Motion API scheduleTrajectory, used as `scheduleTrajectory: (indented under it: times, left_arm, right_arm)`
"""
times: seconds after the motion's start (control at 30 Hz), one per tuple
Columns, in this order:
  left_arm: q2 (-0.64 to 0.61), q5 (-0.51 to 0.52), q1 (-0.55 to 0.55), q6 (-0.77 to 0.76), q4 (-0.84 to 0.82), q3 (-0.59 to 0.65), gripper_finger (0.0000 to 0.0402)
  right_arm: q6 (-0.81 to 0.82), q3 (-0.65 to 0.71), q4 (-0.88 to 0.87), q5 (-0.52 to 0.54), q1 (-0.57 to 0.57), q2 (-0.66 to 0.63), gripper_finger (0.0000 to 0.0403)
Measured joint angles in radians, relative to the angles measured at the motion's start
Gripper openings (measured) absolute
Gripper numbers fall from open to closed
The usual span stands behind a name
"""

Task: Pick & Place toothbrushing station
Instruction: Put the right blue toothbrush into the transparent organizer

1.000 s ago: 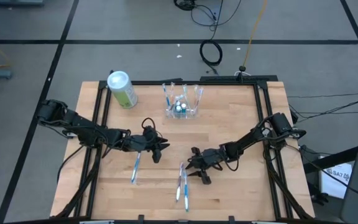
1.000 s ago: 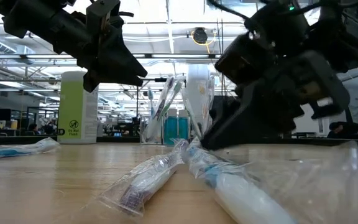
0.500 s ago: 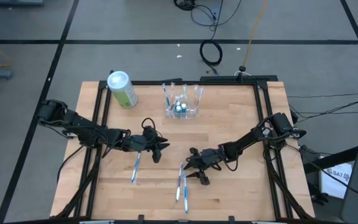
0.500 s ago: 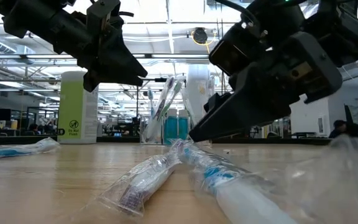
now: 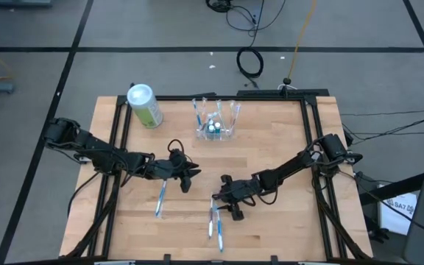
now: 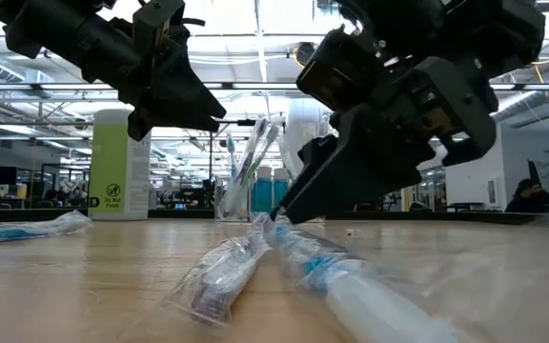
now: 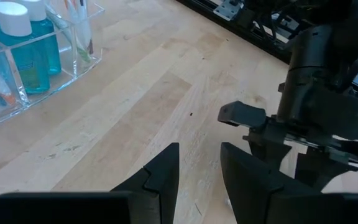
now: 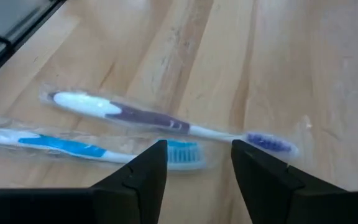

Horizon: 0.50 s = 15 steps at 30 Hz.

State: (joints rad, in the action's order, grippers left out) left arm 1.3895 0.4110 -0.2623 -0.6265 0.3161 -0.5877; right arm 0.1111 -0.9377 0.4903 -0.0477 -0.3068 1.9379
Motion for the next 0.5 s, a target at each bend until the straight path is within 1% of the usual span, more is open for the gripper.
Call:
scheduleTrajectory:
  times: [0.1,0.33,0.4,0.5]
  left_arm:
    - [0.000,0.000,0.000,0.000,0.000,0.000,0.0122]
    - [0.000,0.000,0.000,0.000,0.000,0.000,0.0122]
    - [0.000,0.000,0.000,0.000,0.000,0.000,0.0122]
    - [0.000,0.000,0.000,0.000,0.000,0.000,0.0122]
  right_arm:
    - [-0.002,-0.002,-0.016,-0.002,-0.003,0.000,0.0166]
    - [0.000,-0.001,0.005,-0.005,-0.002,0.030,0.0132]
    - [0.000,-0.001,0.013,-0.005,-0.003,0.041,0.0115]
    - [0.000,-0.001,0.013,-0.006,-0.002,0.041,0.0074]
